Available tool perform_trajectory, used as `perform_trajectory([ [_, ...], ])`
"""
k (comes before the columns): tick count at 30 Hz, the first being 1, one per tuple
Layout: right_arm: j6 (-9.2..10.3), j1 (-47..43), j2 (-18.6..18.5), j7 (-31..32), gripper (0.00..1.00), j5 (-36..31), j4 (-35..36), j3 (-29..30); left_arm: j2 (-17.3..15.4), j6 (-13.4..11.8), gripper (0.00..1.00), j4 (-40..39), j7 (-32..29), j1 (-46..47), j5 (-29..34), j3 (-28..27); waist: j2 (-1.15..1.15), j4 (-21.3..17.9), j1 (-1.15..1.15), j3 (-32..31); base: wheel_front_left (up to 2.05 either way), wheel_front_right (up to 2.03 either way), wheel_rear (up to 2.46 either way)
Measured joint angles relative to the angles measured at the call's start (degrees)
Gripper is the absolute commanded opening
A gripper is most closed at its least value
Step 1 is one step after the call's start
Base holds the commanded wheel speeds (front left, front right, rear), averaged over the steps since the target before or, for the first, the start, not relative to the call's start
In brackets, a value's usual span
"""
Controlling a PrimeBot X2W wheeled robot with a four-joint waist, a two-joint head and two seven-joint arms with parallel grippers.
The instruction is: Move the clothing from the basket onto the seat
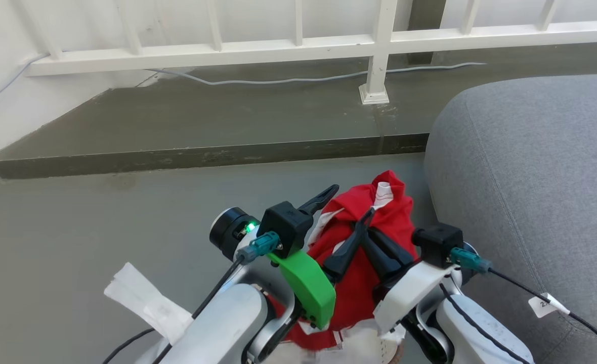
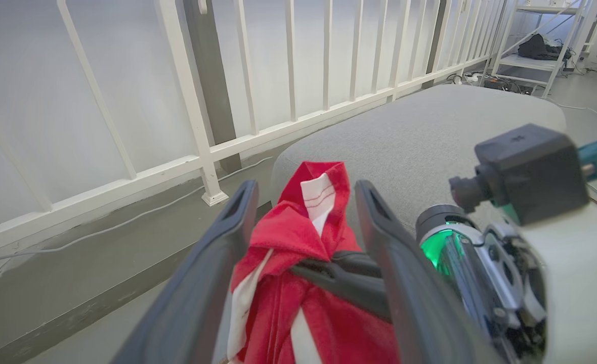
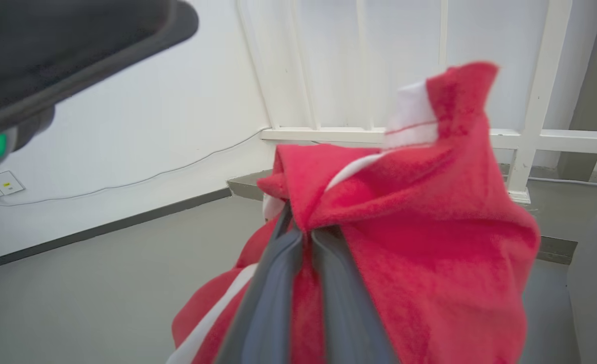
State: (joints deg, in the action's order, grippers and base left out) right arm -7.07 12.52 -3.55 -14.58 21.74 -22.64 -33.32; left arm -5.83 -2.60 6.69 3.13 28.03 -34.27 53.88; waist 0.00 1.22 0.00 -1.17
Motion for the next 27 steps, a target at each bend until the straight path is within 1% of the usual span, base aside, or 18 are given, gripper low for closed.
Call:
perform_trajectory([
  [5, 0.0, 0.1, 0.0, 0.0, 0.0, 0.0, -0.2, 2.0, -1.8, 0.0, 1.0, -1.1, 0.0, -0.9, 0.9, 0.5, 0.0, -0.5, 0.0, -0.1, 0.0, 0.0, 0.0],
  [9, 0.02, 1.1, -0.3, 0.0, 0.0, 0.0, -0.3, 3.5, -4.1, -0.7, 1.0, -1.6, 0.0, -3.2, 1.5, 1.2, 0.0, -1.3, 0.0, -0.1, 0.0, 0.0, 0.0],
  [11, 0.09, 1.6, -0.7, 0.0, 0.0, 0.0, -0.3, 4.8, -4.7, -1.0, 1.0, -1.9, 0.3, -3.9, 3.0, 1.6, 0.0, -1.9, 0.0, -0.1, 0.0, 0.0, 0.0],
  [18, 1.15, 2.7, -2.6, 0.0, 0.0, -0.1, -0.1, 8.8, -6.0, -1.4, 1.0, -3.9, 0.5, -5.7, 4.2, 2.9, 0.0, -4.1, 0.0, 0.2, 0.0, 0.0, 0.0],
  [27, 1.19, 3.5, -4.1, 0.0, 0.0, -0.6, 0.0, 11.3, -6.4, -1.8, 1.0, -5.9, 0.5, -7.3, 4.3, 3.7, 0.0, -8.0, 0.0, 0.8, 0.0, 0.0, 0.0],
])
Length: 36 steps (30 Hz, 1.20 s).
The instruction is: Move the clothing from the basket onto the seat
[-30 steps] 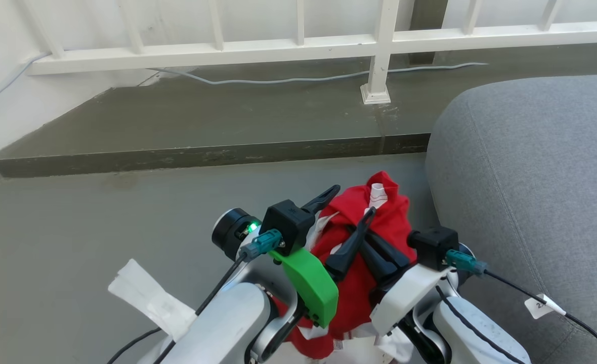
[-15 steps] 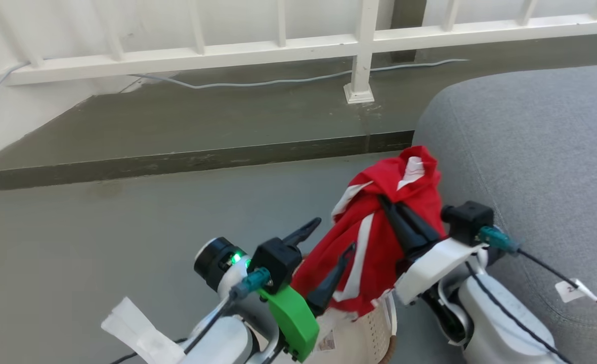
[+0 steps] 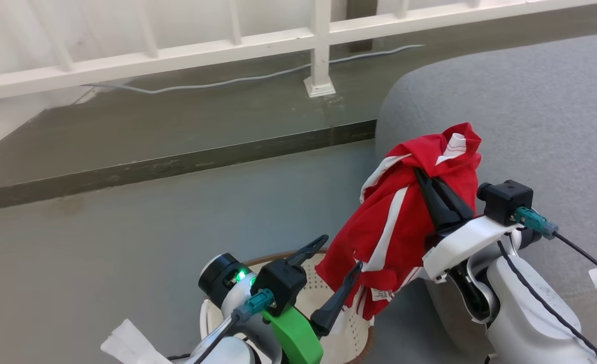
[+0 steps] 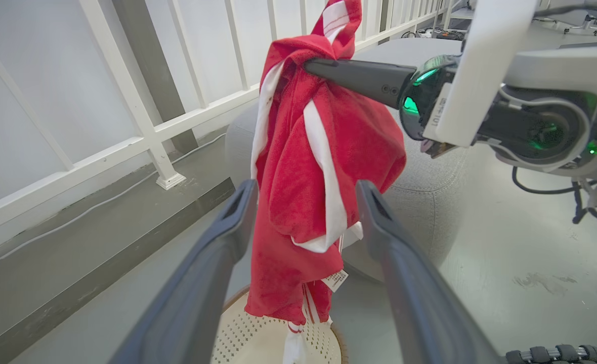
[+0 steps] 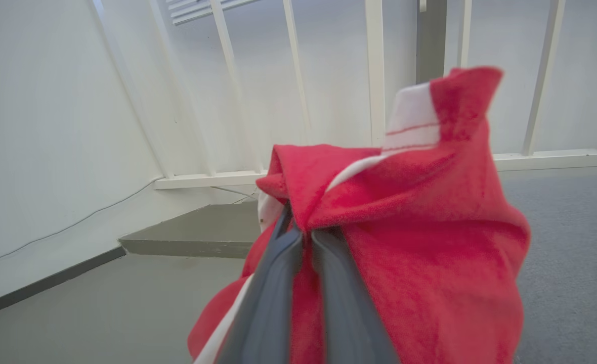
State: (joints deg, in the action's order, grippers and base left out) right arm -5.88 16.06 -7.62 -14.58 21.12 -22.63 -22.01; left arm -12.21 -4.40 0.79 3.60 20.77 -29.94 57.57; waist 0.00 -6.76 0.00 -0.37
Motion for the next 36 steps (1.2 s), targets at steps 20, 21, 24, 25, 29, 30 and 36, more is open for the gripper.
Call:
perform_trajectory([
  [20, 0.54, 2.1, 0.1, 0.0, 0.0, 0.0, 1.8, 6.8, -1.7, -0.9, 1.0, -3.7, -2.1, -0.2, 2.6, -0.6, 0.0, -12.5, 0.0, 4.1, 0.0, 0.0, 0.0],
  [21, 0.64, 2.8, -0.1, 0.0, 0.0, 0.0, 2.1, 7.5, -1.8, -1.0, 1.0, -3.7, -2.1, -0.2, 2.7, -0.9, 0.0, -13.0, 0.0, 4.5, 0.0, 0.0, 0.0],
  [24, 0.93, 5.4, -1.2, 0.0, 0.0, 0.0, 2.6, 9.7, -2.2, -1.0, 1.0, -4.0, -2.7, 0.4, 3.2, -1.4, 0.0, -14.0, 0.0, 5.7, 0.0, 0.0, 0.0],
  [25, 0.93, 6.3, -1.8, 0.0, 0.0, 0.0, 2.6, 10.2, -2.3, -1.0, 1.0, -4.1, -2.9, 0.7, 3.3, -1.3, 0.0, -14.2, 0.0, 6.1, 0.0, 0.0, 0.0],
  [29, 0.92, 10.3, -3.5, 0.0, 0.0, -0.1, 2.2, 12.0, -2.4, -1.0, 1.0, -4.5, -3.6, 1.7, 3.5, -1.0, 0.0, -14.9, 0.0, 7.7, 0.0, 0.0, 0.0],
  [30, 0.92, 11.4, -3.7, 0.0, 0.0, 0.0, 2.2, 12.7, -2.4, -1.0, 1.0, -4.7, -3.6, 1.9, 3.5, -0.9, 0.0, -15.0, 0.0, 8.0, 0.0, 0.0, 0.0],
  [36, 0.93, 18.5, -5.9, 0.0, 0.0, 0.0, 0.8, 15.7, -2.0, -1.0, 1.0, -5.4, -4.4, 3.7, 3.9, -0.3, 0.0, -14.6, 0.0, 10.0, 0.0, 0.0, 0.0],
])
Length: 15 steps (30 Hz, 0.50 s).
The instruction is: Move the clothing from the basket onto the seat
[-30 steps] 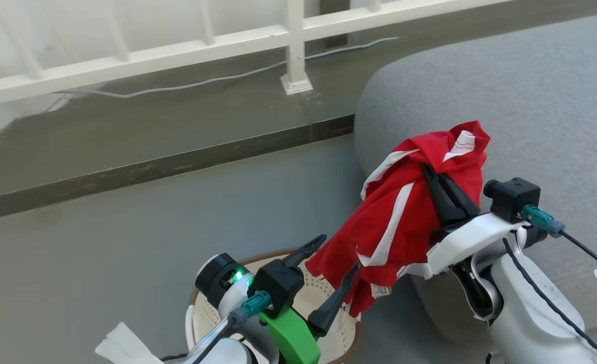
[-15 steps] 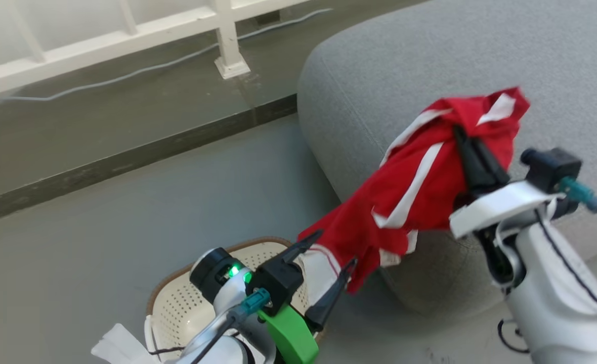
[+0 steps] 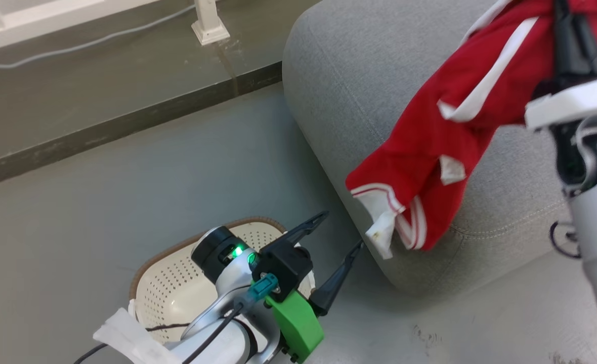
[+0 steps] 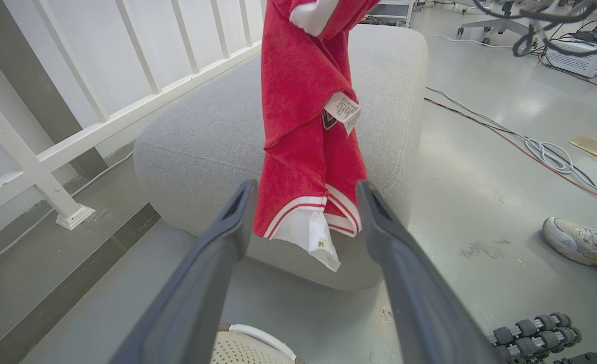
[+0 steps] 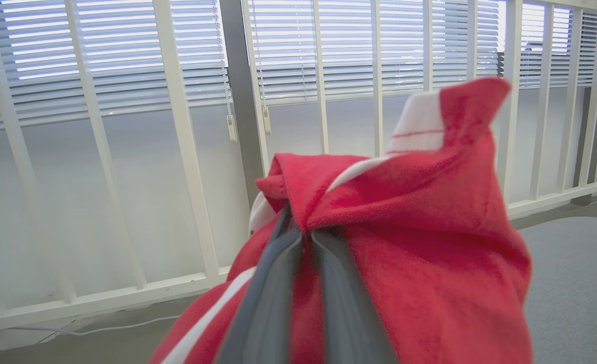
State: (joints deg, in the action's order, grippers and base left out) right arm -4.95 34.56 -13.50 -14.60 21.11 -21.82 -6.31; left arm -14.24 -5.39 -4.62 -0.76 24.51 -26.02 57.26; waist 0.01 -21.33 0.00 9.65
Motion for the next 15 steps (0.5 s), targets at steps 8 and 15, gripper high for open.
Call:
perform_trajectory([
  [8, 0.49, 10.0, -4.7, 0.0, 0.0, 0.1, -4.0, 3.7, 0.3, 0.8, 1.0, -0.9, -1.8, 1.8, 0.4, 1.0, 0.0, 1.9, 0.0, 2.7, 0.0, 0.0, 0.0],
  [15, 1.12, 17.5, -8.5, 0.0, 0.0, 0.1, -7.0, 6.6, 0.6, 1.4, 1.0, -1.5, -2.7, 3.7, 2.0, 1.7, 0.0, 4.1, 0.0, 5.6, 0.0, 0.0, 0.0],
])
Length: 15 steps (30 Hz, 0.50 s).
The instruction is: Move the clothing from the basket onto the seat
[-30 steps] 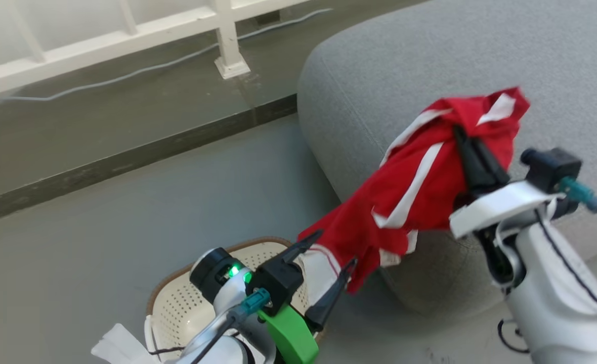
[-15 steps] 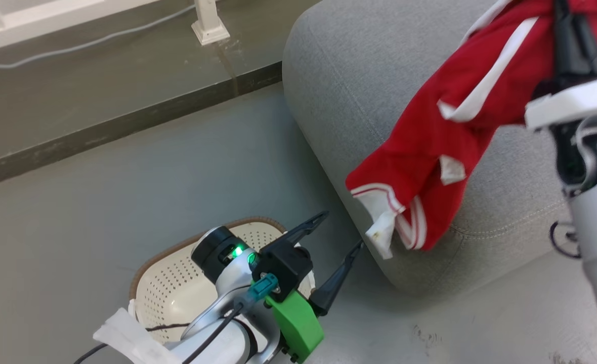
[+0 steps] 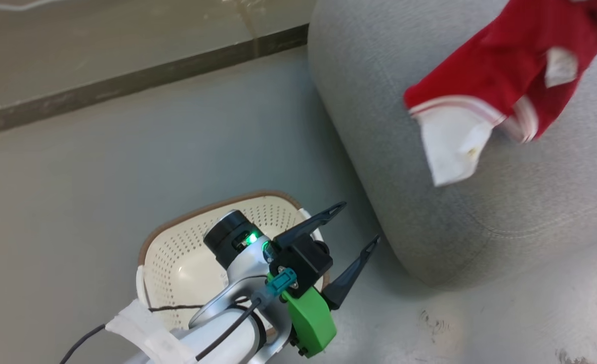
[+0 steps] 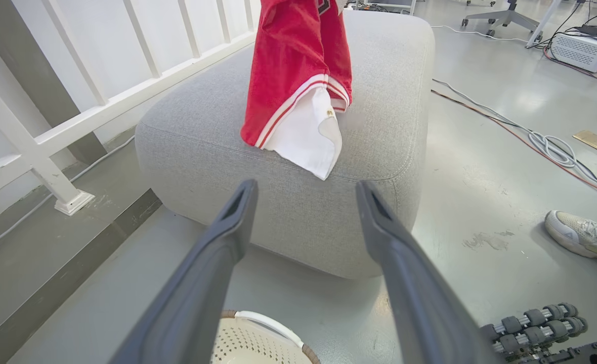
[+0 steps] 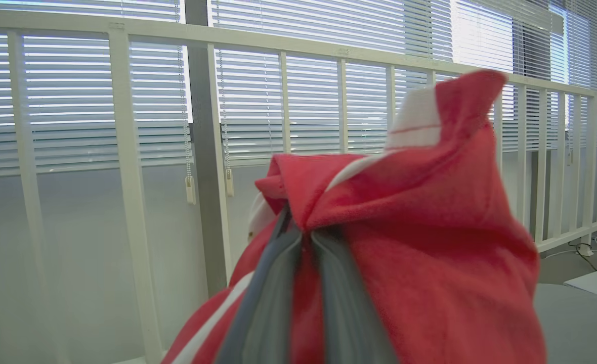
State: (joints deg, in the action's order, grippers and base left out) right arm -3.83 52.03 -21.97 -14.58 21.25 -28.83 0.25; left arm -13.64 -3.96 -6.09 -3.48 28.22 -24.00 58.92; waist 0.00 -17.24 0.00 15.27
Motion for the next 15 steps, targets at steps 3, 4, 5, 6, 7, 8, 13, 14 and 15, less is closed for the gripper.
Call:
perform_trajectory([
  [3, 0.35, 2.5, -1.7, 0.0, 0.0, 0.1, -1.1, 1.1, 0.0, 0.4, 1.0, -0.1, -0.4, 0.4, 0.3, 0.2, 0.0, 1.1, 0.0, 1.3, 0.0, 0.0, 0.0],
  [4, 0.36, 3.1, -2.0, 0.0, 0.0, 0.1, -1.4, 1.4, 0.1, 0.5, 1.0, -0.2, -0.5, 0.5, 0.4, 0.3, 0.0, 1.5, 0.0, 1.7, 0.0, 0.0, 0.0],
  [5, 0.36, 3.5, -2.3, 0.0, 0.0, 0.1, -1.7, 1.5, 0.1, 0.5, 1.0, -0.2, -0.6, 0.7, 0.5, 0.3, 0.0, 1.8, 0.0, 2.2, 0.0, 0.0, 0.0],
  [6, 0.35, 3.9, -2.6, 0.0, 0.0, 0.1, -2.2, 1.6, 0.1, 0.5, 1.0, -0.3, -0.8, 0.9, 0.5, 0.3, 0.0, 2.1, 0.0, 2.6, 0.0, 0.0, 0.0],
  [7, 0.4, 4.0, -2.8, 0.0, 0.0, 0.5, -2.8, 1.9, 0.2, 0.5, 1.0, -0.3, -1.1, 0.9, 0.4, 0.3, 0.0, 2.5, 0.0, 3.1, 0.0, 0.0, 0.0],
  [8, 0.4, 4.0, -2.8, 0.0, 0.0, 0.5, -2.8, 1.9, 0.2, 0.5, 1.0, -0.3, -1.1, 0.9, 0.4, 0.3, 0.0, 2.5, 0.0, 3.1, 0.0, 0.0, 0.0],
  [13, 0.89, 3.9, -3.4, 0.0, 0.0, 1.8, -6.7, 3.5, 0.3, 0.9, 1.0, -1.0, -2.1, 1.3, 0.6, 0.9, 0.0, 3.9, 0.0, 5.8, 0.0, 0.0, 0.0],
  [14, 0.89, 3.8, -3.4, 0.0, 0.0, 2.1, -7.5, 3.7, 0.3, 0.9, 1.0, -1.2, -2.4, 1.5, 0.6, 1.0, 0.0, 4.1, 0.0, 6.4, 0.0, 0.0, 0.0],
  [15, 0.88, 3.6, -3.3, 0.0, 0.0, 2.3, -8.4, 3.8, 0.3, 0.9, 1.0, -1.4, -2.6, 1.8, 0.7, 1.0, 0.0, 4.3, 0.0, 7.0, 0.0, 0.0, 0.0],
])
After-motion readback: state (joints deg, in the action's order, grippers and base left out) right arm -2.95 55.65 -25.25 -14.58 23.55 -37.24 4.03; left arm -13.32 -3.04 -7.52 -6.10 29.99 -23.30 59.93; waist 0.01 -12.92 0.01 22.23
